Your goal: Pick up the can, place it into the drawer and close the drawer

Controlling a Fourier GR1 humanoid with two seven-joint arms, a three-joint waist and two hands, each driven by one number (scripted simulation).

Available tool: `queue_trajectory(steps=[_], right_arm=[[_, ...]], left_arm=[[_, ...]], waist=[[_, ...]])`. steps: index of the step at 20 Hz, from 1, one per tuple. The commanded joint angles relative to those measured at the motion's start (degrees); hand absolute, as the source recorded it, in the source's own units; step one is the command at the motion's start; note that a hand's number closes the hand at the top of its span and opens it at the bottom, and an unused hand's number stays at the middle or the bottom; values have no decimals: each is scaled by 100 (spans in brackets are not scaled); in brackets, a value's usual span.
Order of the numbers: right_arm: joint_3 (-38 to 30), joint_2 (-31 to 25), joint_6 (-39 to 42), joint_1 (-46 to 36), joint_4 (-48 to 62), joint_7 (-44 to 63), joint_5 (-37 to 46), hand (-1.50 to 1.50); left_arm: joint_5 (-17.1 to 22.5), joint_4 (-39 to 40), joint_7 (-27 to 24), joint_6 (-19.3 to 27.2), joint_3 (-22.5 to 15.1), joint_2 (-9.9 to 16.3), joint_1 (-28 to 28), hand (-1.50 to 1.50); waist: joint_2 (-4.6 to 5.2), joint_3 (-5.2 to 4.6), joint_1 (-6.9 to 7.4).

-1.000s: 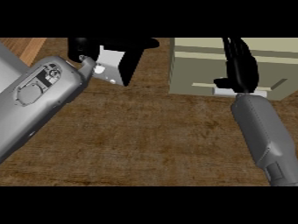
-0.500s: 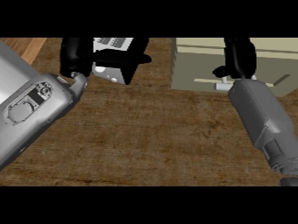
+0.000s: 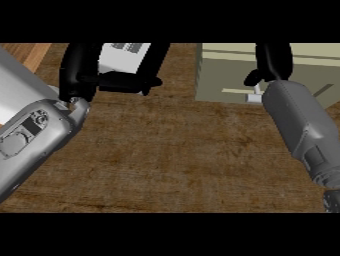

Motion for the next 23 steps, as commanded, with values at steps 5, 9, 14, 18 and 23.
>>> queue_trajectory(steps=[5,9,14,18,23], right_arm=[[-863,320,252,-550,-162,-926,-1098,-150],[-1284,466,503,-708,-253,-1236,-1599,-150],[-1812,638,861,-752,-326,-1766,-2258,-150],[-2407,813,1289,-729,-373,-1995,-2994,-150],[-2535,587,1504,-811,-307,-2243,-3188,-150]], left_arm=[[-35,14,-145,-153,186,157,223,-150],[-105,-357,-60,62,48,3,385,-150],[-152,-433,-102,14,82,90,590,-150],[-154,-400,-232,-25,228,207,820,-150],[-203,-467,-328,-99,389,134,1012,-150]], waist=[[59,23,60],[-33,25,66],[-52,17,-16],[-82,10,-114],[-63,1,-182]])
